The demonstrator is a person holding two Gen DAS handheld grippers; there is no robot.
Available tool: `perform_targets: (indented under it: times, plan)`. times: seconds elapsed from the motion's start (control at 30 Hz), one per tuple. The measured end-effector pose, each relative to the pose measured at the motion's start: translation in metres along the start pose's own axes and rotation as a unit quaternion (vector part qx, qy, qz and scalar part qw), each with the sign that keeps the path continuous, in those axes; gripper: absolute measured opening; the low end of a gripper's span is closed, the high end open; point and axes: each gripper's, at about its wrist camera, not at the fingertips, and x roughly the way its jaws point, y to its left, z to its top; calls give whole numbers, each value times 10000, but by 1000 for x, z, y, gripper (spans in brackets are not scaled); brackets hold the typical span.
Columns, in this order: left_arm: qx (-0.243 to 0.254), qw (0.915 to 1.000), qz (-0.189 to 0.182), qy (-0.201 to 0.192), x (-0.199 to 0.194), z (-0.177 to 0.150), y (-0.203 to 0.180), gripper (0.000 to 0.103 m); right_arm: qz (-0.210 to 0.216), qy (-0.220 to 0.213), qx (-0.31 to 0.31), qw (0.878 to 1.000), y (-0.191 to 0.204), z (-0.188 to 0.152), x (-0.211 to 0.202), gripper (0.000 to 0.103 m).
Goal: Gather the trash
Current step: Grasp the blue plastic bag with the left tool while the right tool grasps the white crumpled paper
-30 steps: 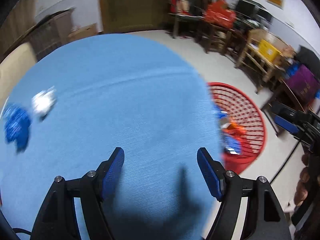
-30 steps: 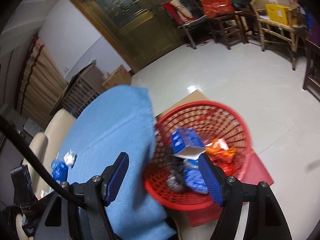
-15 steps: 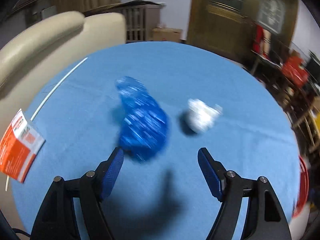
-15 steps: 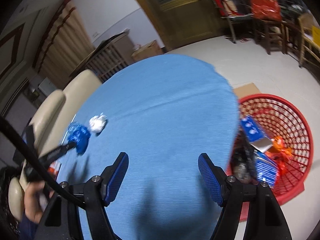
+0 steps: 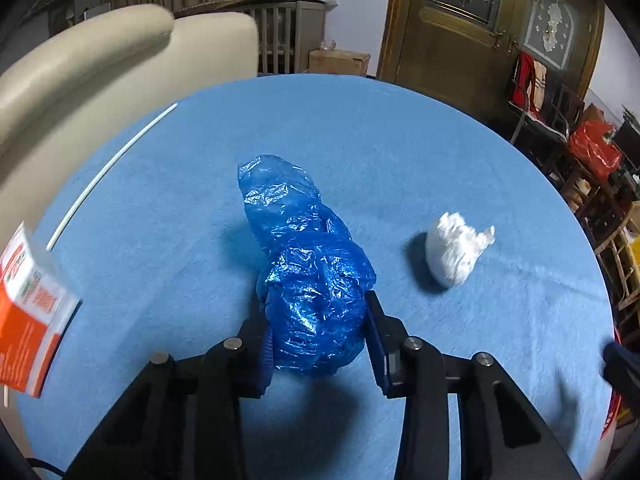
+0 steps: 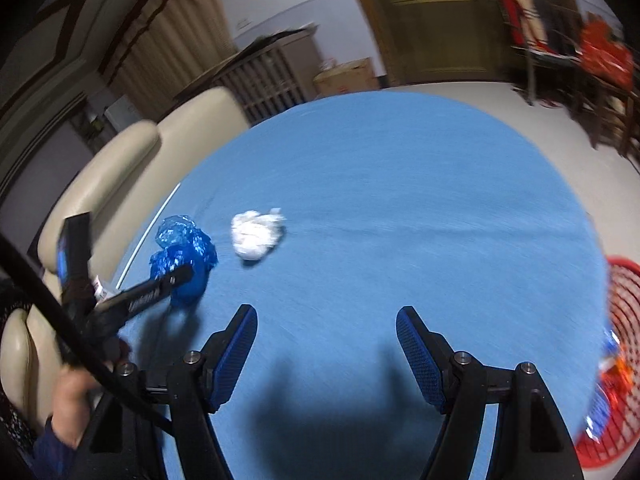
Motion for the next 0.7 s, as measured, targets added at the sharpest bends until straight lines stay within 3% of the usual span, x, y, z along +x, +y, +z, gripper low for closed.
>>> perform_targets:
  times: [0.13,0.4,0.43,0.47,0.5,0.7]
  plan:
    - [-27,10000,23,-11,-9,-10,11,40,147,160,-413,9989,41,27,55,76]
    - [-171,9998,23,-36,-24,-24,32,39,-401,376,-807,9952,86,55,133,75]
    - [-184,9998,26,-30,-24,-24,32,39,-415,432,-827,9948,87,56,138,72]
    - [-194,9998,31,-9,-22,-24,33,39,-478,506,-873,9938,89,54,144,61]
    - [-202,9998,37,13,-22,-25,33,39,-493,581,-901,9930,89,53,148,36]
    - [-222,9997,77,-22,-32,-30,30,39,-324,341,-1052,9933,85,38,111,35]
